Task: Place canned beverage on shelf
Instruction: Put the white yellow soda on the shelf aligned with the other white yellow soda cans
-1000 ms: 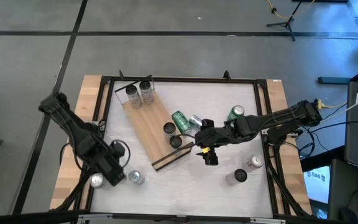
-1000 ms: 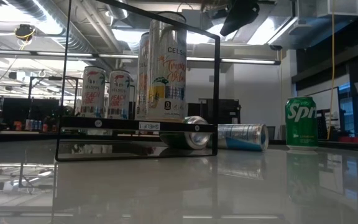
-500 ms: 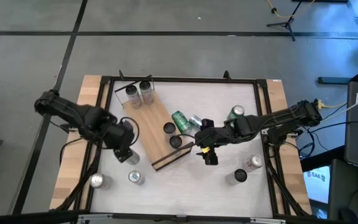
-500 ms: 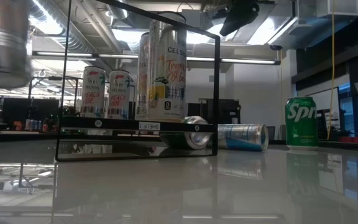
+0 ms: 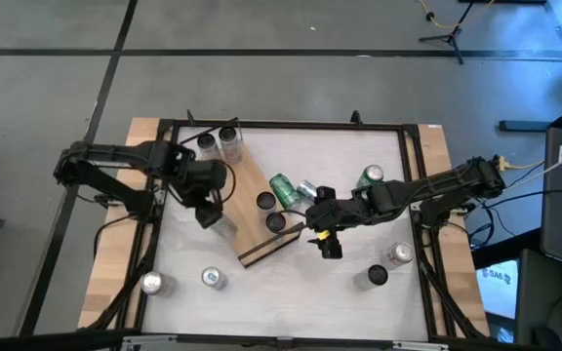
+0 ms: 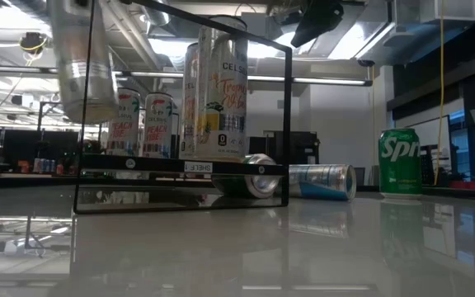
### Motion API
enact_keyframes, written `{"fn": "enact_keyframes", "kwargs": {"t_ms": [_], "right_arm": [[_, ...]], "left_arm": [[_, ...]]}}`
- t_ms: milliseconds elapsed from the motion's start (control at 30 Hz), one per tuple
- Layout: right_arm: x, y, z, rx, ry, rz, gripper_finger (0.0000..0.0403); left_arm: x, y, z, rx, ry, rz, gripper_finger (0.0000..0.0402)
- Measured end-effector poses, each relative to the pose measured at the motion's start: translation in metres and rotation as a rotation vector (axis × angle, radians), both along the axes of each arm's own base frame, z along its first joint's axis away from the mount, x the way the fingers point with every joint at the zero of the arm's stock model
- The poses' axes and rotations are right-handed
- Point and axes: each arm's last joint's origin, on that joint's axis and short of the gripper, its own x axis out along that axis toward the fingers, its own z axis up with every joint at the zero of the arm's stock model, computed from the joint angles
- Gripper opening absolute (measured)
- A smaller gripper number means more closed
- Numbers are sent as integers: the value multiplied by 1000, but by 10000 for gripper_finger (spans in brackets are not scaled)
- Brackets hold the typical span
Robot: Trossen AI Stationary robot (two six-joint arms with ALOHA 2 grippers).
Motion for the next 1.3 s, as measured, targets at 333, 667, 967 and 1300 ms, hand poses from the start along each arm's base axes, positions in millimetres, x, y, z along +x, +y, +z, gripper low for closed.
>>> {"fn": "enact_keyframes", "kwargs": {"t_ms": [333, 667, 967, 1300], "right_arm": [[0, 0, 0, 1, -4, 0, 331], [1, 0, 1, 2, -9, 0, 331], [1, 0, 1, 2, -11, 0, 331], [1, 0, 1, 3, -10, 0, 331]], "left_arm": [[16, 21, 5, 25, -73, -41, 240], [52, 17, 14, 91, -32, -146, 240], [74, -7, -9, 89, 83, -194, 240], [93, -22, -33, 82, 169, -171, 240]]}}
